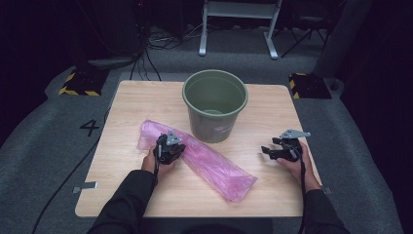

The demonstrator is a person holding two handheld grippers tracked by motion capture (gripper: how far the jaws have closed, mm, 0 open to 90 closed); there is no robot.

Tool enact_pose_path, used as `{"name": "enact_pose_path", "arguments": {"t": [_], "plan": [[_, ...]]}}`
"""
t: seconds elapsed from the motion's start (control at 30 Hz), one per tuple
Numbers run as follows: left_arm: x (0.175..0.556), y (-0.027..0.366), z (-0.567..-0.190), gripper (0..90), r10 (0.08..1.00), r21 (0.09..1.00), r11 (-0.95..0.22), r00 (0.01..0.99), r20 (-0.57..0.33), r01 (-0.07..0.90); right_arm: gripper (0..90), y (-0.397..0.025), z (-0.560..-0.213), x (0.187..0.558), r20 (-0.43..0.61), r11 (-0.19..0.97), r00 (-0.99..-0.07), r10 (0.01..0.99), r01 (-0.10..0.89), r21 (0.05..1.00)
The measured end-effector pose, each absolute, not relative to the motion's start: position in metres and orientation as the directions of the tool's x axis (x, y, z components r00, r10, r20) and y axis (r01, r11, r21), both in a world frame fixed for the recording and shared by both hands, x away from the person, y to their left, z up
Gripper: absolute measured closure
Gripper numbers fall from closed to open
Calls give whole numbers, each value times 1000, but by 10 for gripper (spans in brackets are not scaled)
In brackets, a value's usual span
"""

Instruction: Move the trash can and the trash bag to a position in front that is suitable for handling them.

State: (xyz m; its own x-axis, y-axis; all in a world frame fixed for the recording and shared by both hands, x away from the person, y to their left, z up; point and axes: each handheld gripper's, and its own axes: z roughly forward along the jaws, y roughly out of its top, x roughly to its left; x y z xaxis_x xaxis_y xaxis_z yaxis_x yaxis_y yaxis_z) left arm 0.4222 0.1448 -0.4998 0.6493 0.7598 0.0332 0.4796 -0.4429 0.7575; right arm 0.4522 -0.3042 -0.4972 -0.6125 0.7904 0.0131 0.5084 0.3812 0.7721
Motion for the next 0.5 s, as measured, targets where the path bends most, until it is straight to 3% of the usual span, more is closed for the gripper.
{"name": "enact_pose_path", "arguments": {"t": [0.5], "plan": [[425, 158, -499, 891, 768, 760, -445, 638, 52, 474, 274, -305, -502, 455, -1, 383, -577, 817, 541, 749]]}}
